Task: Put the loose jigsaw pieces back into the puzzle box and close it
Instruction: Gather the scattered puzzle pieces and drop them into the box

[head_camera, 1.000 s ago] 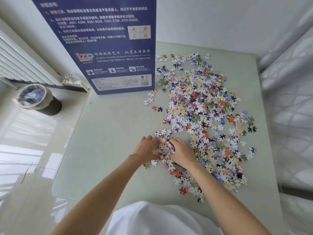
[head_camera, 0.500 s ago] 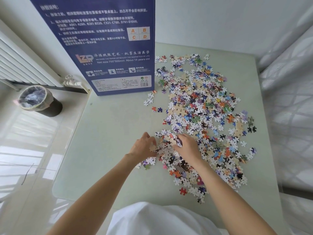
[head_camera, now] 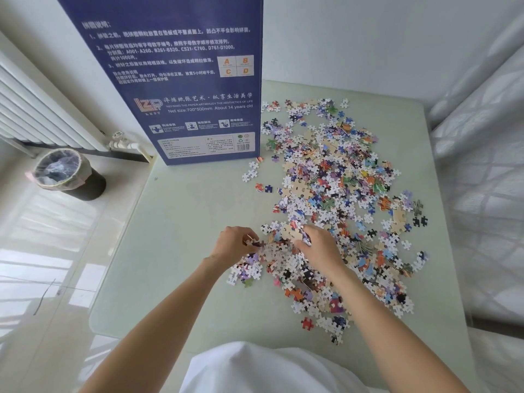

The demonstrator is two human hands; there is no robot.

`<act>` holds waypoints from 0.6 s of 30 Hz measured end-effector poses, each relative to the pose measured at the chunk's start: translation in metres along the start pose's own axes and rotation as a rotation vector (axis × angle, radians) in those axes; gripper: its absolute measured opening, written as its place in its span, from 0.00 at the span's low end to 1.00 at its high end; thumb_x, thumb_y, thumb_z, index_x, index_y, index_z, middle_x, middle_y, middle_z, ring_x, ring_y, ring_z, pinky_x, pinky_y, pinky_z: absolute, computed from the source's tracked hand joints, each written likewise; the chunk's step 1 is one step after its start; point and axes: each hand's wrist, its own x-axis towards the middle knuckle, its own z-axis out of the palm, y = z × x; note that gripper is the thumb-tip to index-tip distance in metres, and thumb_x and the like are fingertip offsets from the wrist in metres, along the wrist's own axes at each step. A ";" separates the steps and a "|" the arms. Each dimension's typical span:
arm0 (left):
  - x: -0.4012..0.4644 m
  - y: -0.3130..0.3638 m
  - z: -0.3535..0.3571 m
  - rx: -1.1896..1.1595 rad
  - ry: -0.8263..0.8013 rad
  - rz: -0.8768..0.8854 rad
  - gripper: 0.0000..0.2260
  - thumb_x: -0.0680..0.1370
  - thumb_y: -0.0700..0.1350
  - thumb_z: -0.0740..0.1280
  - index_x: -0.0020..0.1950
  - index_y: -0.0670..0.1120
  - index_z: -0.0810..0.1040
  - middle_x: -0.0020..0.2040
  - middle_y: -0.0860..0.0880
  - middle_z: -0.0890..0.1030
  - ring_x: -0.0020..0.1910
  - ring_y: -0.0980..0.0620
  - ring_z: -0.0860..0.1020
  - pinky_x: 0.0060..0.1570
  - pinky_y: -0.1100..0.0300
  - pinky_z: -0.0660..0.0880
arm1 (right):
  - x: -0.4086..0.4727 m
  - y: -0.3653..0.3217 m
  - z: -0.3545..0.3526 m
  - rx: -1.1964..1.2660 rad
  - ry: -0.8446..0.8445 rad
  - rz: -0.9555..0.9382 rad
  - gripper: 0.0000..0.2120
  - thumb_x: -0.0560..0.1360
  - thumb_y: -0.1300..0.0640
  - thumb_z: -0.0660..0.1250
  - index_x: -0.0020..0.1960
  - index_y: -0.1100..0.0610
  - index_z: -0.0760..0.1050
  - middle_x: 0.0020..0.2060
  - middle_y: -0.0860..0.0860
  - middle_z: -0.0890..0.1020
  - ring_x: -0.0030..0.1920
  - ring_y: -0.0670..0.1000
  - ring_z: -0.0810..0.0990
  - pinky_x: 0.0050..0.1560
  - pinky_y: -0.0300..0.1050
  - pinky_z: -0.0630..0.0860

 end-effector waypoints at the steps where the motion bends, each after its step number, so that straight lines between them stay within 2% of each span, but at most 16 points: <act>1: -0.001 0.001 -0.003 -0.015 0.013 0.014 0.09 0.71 0.47 0.73 0.50 0.48 0.81 0.42 0.51 0.81 0.38 0.56 0.76 0.32 0.72 0.66 | 0.000 -0.001 -0.002 0.000 -0.010 0.009 0.22 0.78 0.54 0.63 0.67 0.64 0.69 0.59 0.53 0.76 0.61 0.51 0.73 0.59 0.41 0.69; 3: -0.006 0.007 -0.014 -0.053 0.054 0.054 0.07 0.71 0.46 0.74 0.48 0.49 0.82 0.40 0.52 0.82 0.37 0.58 0.78 0.32 0.71 0.67 | -0.001 -0.006 -0.009 0.007 -0.015 0.003 0.21 0.78 0.54 0.63 0.66 0.64 0.69 0.62 0.54 0.75 0.64 0.53 0.72 0.61 0.42 0.69; 4: -0.009 0.011 -0.022 -0.079 0.081 0.083 0.06 0.71 0.46 0.74 0.47 0.50 0.83 0.38 0.53 0.83 0.35 0.60 0.78 0.33 0.70 0.68 | -0.001 -0.009 -0.015 0.020 -0.018 -0.005 0.19 0.78 0.54 0.63 0.64 0.64 0.71 0.61 0.54 0.76 0.63 0.53 0.73 0.59 0.42 0.70; 6: -0.016 0.022 -0.043 -0.127 0.162 0.165 0.05 0.71 0.47 0.74 0.46 0.50 0.83 0.34 0.55 0.82 0.30 0.64 0.77 0.32 0.70 0.69 | 0.000 -0.020 -0.032 0.040 -0.017 -0.043 0.14 0.77 0.53 0.63 0.57 0.63 0.73 0.52 0.52 0.77 0.57 0.52 0.76 0.51 0.36 0.70; 8: -0.022 0.037 -0.072 -0.155 0.267 0.264 0.06 0.71 0.48 0.74 0.46 0.50 0.83 0.33 0.57 0.81 0.28 0.63 0.76 0.32 0.71 0.70 | 0.000 -0.033 -0.057 0.076 -0.015 -0.087 0.08 0.78 0.53 0.63 0.45 0.57 0.72 0.46 0.49 0.77 0.52 0.52 0.79 0.43 0.32 0.70; 10: -0.027 0.058 -0.116 -0.201 0.406 0.363 0.05 0.71 0.47 0.74 0.45 0.50 0.83 0.33 0.56 0.82 0.28 0.60 0.77 0.32 0.69 0.72 | 0.004 -0.055 -0.090 0.165 0.020 -0.164 0.12 0.77 0.52 0.64 0.37 0.50 0.65 0.36 0.44 0.72 0.44 0.51 0.81 0.32 0.31 0.64; 12: -0.031 0.082 -0.165 -0.243 0.560 0.464 0.05 0.70 0.44 0.74 0.45 0.49 0.83 0.35 0.57 0.82 0.30 0.62 0.78 0.34 0.69 0.74 | 0.008 -0.077 -0.123 0.318 0.051 -0.209 0.10 0.76 0.50 0.65 0.39 0.52 0.68 0.35 0.44 0.74 0.35 0.45 0.81 0.27 0.31 0.62; 14: -0.034 0.107 -0.214 -0.216 0.732 0.565 0.06 0.70 0.43 0.74 0.47 0.47 0.84 0.38 0.58 0.82 0.33 0.63 0.79 0.36 0.71 0.75 | 0.015 -0.097 -0.151 0.471 0.078 -0.252 0.09 0.75 0.51 0.67 0.46 0.56 0.74 0.42 0.46 0.80 0.30 0.44 0.81 0.26 0.30 0.65; 16: -0.035 0.128 -0.263 -0.165 0.853 0.626 0.07 0.71 0.44 0.73 0.49 0.47 0.84 0.40 0.56 0.82 0.36 0.62 0.80 0.38 0.73 0.75 | 0.023 -0.120 -0.177 0.572 0.105 -0.287 0.09 0.75 0.51 0.67 0.52 0.54 0.75 0.48 0.43 0.81 0.32 0.44 0.82 0.31 0.28 0.69; 18: -0.026 0.138 -0.304 -0.146 0.917 0.656 0.07 0.72 0.44 0.73 0.49 0.47 0.84 0.40 0.53 0.83 0.35 0.59 0.80 0.38 0.71 0.75 | 0.035 -0.141 -0.201 0.632 0.131 -0.338 0.09 0.75 0.52 0.67 0.54 0.51 0.76 0.49 0.39 0.81 0.38 0.41 0.82 0.40 0.27 0.72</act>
